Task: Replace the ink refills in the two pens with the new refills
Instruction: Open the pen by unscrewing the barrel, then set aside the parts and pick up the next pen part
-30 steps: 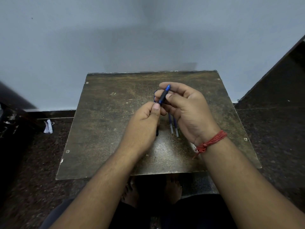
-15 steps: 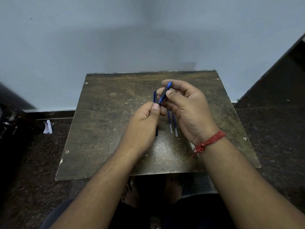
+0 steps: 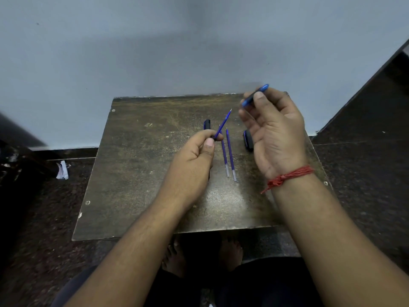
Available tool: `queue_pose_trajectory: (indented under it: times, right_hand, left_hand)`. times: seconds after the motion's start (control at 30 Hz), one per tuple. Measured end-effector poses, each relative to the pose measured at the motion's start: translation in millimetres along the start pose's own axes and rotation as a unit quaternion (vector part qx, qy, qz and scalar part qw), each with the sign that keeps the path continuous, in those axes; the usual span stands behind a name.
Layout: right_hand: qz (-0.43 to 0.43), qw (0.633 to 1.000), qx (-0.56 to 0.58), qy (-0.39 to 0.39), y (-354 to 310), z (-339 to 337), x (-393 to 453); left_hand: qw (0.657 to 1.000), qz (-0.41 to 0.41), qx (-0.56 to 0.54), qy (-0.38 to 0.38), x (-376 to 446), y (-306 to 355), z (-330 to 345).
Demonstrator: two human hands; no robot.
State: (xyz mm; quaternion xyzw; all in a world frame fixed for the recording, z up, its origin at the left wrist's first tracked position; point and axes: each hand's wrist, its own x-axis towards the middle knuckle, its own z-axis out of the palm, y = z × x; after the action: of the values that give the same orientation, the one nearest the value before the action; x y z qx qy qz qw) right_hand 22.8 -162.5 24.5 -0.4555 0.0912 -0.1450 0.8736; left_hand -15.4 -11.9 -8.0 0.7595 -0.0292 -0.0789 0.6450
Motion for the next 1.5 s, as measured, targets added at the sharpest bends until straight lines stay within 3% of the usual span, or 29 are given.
queue_pose_trajectory:
  times: [0.07, 0.17, 0.27, 0.37, 0.53, 0.7, 0.97, 1.07, 1.2, 1.27, 1.4, 1.5]
  right_hand:
    - [-0.034, 0.999, -0.016, 0.026, -4, -5, 3]
    - [-0.122, 0.960, -0.248, 0.050, -11, -18, 8]
    - [-0.117, 0.857, -0.501, 0.011, -15, -28, 8]
    - [-0.056, 0.744, -0.664, -0.048, -15, -28, 0]
    - [-0.014, 0.639, -0.764, -0.088, -8, -29, -19]
    - [0.020, 0.613, -0.784, -0.098, -2, -27, -27]
    - [0.054, 0.603, -0.787, -0.117, -6, -27, -25]
    - [0.029, 0.618, -0.779, -0.106, -13, -26, -22]
    - [-0.094, 0.731, -0.675, -0.026, -27, -19, -19]
    - [-0.090, 0.784, -0.615, -0.009, -26, -16, -21]
    - [-0.075, 0.810, -0.581, -0.022, -16, -16, -21]
    - [-0.032, 0.851, -0.519, -0.070, -9, -15, -21]
  left_hand:
    - [1.000, 0.000, 0.011, 0.007, -1, 2, -1]
    - [1.000, 0.000, 0.001, 0.024, -2, 6, -3]
    - [0.999, 0.008, -0.002, 0.048, -1, 8, -5]
    - [0.998, 0.004, -0.008, 0.068, 1, 9, -8]
    - [0.997, -0.003, -0.006, 0.077, 1, 10, -9]
    - [0.997, -0.005, -0.007, 0.072, 2, 7, -9]
    - [0.997, -0.002, -0.009, 0.073, 3, 5, -9]
    - [0.998, 0.002, -0.009, 0.065, 4, 2, -9]
    - [0.998, 0.009, 0.001, 0.056, 2, 0, -9]
    - [0.998, 0.011, 0.010, 0.053, 2, 0, -8]
    - [0.998, 0.020, 0.013, 0.050, 2, 1, -6]
    - [0.998, 0.018, 0.019, 0.051, 1, 1, -4]
